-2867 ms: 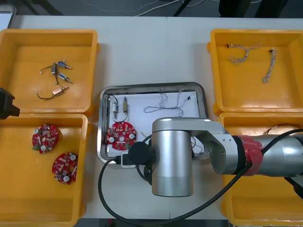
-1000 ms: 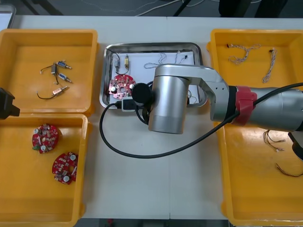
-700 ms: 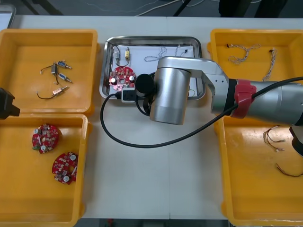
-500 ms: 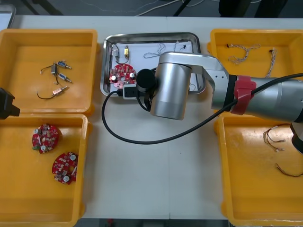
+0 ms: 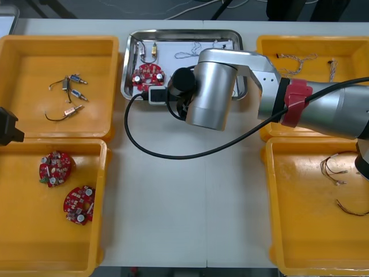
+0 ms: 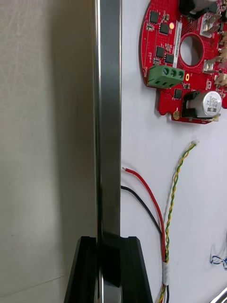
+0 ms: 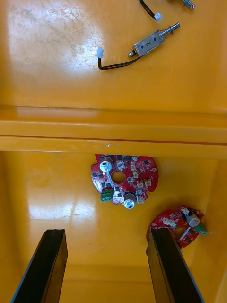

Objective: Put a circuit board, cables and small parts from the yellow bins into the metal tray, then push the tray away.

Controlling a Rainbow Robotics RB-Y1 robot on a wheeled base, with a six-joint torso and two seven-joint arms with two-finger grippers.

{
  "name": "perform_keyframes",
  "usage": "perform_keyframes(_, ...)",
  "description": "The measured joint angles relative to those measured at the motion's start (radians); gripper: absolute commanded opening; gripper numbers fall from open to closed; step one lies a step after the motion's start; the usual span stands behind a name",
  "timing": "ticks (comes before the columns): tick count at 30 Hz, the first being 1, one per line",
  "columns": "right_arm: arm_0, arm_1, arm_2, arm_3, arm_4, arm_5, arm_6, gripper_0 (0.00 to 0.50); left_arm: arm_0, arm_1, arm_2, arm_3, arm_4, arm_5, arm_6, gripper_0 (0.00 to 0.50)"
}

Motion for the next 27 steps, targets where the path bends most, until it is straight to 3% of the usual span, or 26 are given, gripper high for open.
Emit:
perform_keyframes(25,-0.005,0.000,0.000,0.119,0.047,-0.205,0.067,0.000,0.000,0.000,0.000,0.000,0.000,0.000,0.000,0.500)
perform_keyframes(26,-0.005,0.000,0.000,0.120,0.047,-0.206,0.078,0.008,0.000,0.000,0.000,0.000,0.000,0.000,0.000,0.500)
perform_keyframes(27,-0.005,0.000,0.000,0.121,0.047,-0.207,0.082,0.076,0.000,0.000,0.000,0.000,0.000,0.000,0.000,0.500)
